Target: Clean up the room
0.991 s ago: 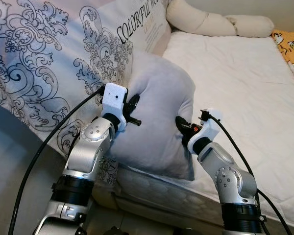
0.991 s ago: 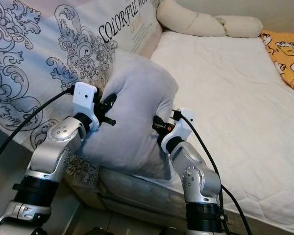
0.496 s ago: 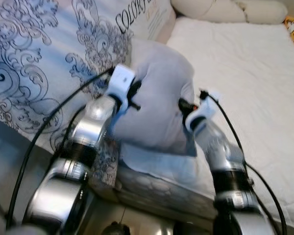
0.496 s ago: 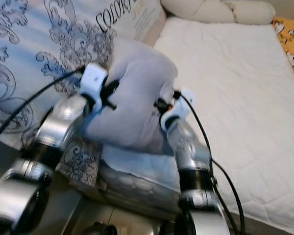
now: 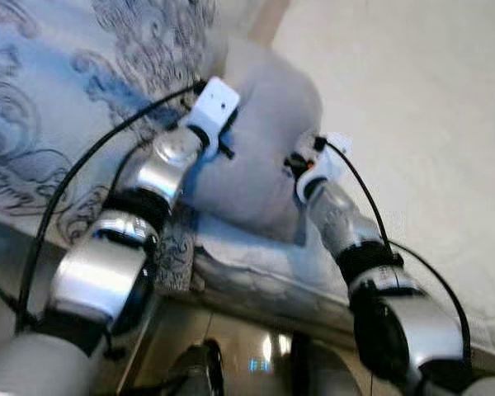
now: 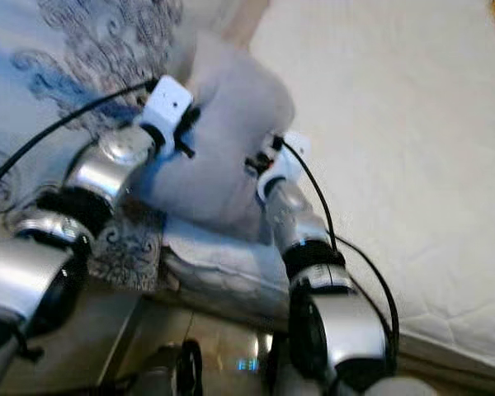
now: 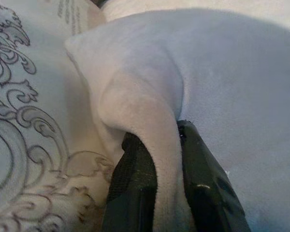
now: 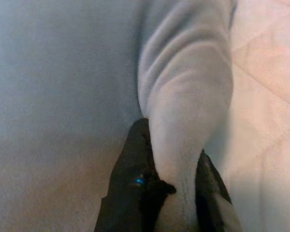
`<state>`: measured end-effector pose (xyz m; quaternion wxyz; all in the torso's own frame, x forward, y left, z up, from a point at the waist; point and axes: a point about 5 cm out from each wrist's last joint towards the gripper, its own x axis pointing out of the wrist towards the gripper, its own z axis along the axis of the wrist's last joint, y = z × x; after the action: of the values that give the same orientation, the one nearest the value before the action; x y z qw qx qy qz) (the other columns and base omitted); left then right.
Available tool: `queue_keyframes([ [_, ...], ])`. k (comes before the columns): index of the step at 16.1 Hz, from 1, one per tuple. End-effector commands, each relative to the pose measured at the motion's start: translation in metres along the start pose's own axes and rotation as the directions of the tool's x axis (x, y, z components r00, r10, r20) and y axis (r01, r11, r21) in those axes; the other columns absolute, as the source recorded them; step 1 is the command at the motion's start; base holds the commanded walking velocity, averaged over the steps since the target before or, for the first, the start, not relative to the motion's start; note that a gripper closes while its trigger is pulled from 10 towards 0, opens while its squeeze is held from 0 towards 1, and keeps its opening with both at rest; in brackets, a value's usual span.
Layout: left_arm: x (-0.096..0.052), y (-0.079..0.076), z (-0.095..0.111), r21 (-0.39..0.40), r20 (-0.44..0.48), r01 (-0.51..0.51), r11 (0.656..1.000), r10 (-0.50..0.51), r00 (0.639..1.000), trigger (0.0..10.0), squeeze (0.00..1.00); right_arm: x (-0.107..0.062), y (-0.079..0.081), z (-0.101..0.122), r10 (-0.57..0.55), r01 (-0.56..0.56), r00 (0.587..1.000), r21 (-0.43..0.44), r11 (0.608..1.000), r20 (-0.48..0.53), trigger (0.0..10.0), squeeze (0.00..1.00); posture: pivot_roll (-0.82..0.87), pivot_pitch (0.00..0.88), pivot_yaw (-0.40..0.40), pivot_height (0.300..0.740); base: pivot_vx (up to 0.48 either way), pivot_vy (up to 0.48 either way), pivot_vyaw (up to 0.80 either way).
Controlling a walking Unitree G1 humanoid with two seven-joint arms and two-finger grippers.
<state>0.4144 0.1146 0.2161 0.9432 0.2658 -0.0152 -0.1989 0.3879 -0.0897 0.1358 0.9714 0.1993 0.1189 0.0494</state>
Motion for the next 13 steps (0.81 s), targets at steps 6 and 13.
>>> queue_keyframes([
  [6, -0.006, 0.047, 0.024, 0.122, 0.067, -0.193, 0.974, 0.185, 0.98, 10.0, 0.0, 0.004, 0.006, -0.005, 0.022, -0.022, 1.0, 0.023, 1.0, 0.005, 10.0, 0.0, -0.02, 0.344, 0.072, 0.74, 0.0, 0.0, 0.0],
  [13, -0.015, 0.065, 0.037, 0.151, 0.209, -0.292, 0.944, 0.258, 0.943, 10.0, 0.0, 0.006, 0.017, 0.002, 0.045, -0.042, 0.998, -0.054, 0.998, 0.049, 10.0, 0.0, 0.01, 0.317, 0.062, 0.74, 0.0, 0.0, 0.0],
])
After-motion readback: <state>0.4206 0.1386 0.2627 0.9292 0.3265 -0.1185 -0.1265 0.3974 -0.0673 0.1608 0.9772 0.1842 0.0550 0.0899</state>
